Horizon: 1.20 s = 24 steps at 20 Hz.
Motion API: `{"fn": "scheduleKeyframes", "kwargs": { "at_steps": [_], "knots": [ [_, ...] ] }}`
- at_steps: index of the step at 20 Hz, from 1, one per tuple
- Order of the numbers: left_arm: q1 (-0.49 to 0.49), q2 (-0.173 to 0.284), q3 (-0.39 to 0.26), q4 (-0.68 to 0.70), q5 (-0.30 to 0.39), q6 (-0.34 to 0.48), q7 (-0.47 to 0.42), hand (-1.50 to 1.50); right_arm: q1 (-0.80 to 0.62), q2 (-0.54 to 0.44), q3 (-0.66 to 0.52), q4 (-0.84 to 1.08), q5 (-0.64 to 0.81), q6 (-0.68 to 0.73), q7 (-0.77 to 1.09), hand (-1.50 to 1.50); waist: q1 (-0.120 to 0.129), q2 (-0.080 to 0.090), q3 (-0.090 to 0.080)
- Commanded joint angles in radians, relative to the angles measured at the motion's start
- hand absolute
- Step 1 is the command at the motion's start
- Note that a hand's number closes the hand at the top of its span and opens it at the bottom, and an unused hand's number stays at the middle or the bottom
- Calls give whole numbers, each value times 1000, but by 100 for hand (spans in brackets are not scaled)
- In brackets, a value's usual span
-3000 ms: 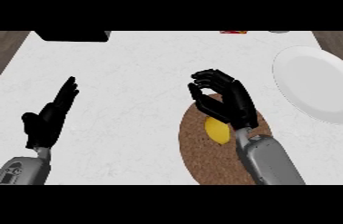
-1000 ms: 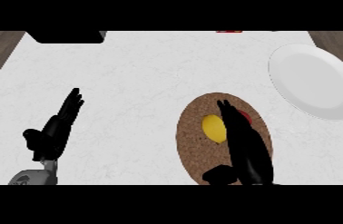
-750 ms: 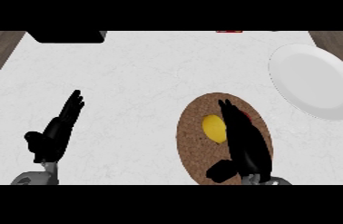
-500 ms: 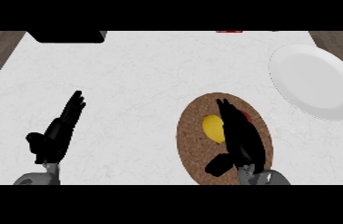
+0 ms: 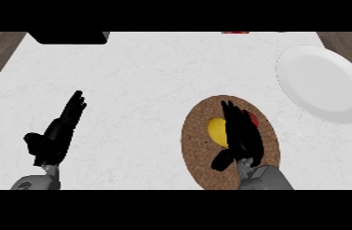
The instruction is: Pick the lemon from the placemat and place it in the plate
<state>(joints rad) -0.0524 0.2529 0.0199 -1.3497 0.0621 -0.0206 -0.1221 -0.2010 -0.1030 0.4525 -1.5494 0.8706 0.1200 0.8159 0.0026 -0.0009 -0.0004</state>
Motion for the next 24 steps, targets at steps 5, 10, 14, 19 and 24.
{"fn": "scheduleKeyframes", "kwargs": {
  "at_steps": [5,10,14,19,24],
  "knots": [
    [-14,-26,19,34,-47,13,-19,0,13,21,-58,161,-13,-34,-177,150,-1,2,1],
    [-21,-40,13,-41,-41,11,72,0,-90,77,-69,239,14,-7,-201,150,3,1,1],
    [-21,-27,41,35,-42,-37,-21,0,-67,46,-100,261,22,-35,-306,150,0,2,0],
    [29,-32,41,-31,-38,-21,16,0,89,-263,-273,153,-57,-89,-563,150,-26,1,3],
    [55,-23,75,-30,-32,0,-2,0,113,-531,-521,219,-164,-44,-714,150,-95,2,11]
  ]
}}
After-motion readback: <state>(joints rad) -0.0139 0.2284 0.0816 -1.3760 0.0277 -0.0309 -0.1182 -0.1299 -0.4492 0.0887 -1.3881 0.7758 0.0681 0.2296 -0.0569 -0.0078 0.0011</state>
